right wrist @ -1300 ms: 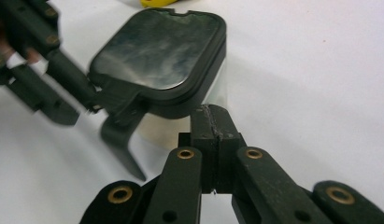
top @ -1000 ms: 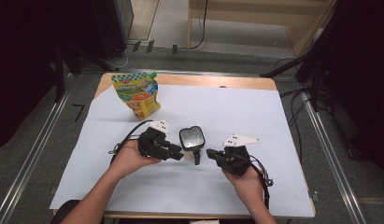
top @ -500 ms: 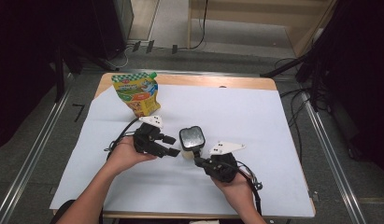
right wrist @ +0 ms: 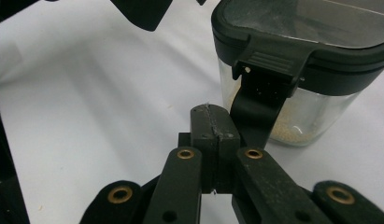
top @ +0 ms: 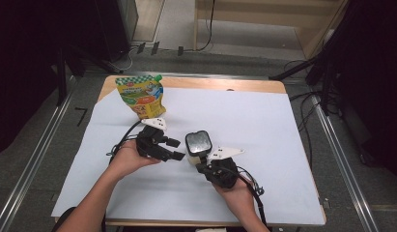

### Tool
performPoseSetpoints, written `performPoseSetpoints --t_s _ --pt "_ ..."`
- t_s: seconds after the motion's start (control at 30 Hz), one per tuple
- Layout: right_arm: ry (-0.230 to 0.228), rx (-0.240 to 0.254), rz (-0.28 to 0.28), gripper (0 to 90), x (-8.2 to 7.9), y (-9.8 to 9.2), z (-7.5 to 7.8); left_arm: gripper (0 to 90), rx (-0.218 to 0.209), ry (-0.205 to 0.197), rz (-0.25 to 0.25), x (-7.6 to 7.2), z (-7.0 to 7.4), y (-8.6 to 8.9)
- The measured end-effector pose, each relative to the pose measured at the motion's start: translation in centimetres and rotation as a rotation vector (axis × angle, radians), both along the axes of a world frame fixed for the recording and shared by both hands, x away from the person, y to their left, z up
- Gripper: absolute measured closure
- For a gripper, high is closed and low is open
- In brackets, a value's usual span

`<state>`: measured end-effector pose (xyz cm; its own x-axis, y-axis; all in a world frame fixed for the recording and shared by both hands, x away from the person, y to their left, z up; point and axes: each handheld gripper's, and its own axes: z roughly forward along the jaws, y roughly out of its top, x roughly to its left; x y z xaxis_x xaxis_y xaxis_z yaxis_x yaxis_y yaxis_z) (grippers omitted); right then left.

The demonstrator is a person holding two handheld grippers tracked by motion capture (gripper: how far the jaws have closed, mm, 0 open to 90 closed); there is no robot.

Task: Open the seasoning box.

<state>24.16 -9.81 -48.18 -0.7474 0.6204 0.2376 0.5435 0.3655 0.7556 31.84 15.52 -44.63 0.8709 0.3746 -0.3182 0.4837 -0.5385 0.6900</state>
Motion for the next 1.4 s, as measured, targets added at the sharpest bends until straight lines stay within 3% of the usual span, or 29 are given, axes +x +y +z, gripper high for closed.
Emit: performPoseSetpoints --t_s 0.13,0.5,0.7,1.03,1.4 --pt "-0.011 -0.012 0.002 90.0 -0.1 0.1 0.0 39.9 0.002 0.003 -0.002 0.0 0.0 0.1" --pt "0.017 0.005 -0.016 90.0 0.4 -0.9 0.1 40.1 0.000 -0.002 0.002 0.1 0.0 0.0" --pt "0.002 -0.011 -0.012 90.0 0.5 -1.6 0.2 39.8 -0.001 -0.005 0.003 0.0 -0.1 0.0" --pt "0.011 -0.020 -0.051 90.0 1.2 -3.9 0.3 39.6 0.009 -0.005 -0.007 -0.1 -0.2 -0.5" --pt "0.026 -0.029 -0.079 90.0 2.2 -5.5 0.2 42.7 -0.009 -0.003 -0.018 -0.1 -0.4 -1.0"
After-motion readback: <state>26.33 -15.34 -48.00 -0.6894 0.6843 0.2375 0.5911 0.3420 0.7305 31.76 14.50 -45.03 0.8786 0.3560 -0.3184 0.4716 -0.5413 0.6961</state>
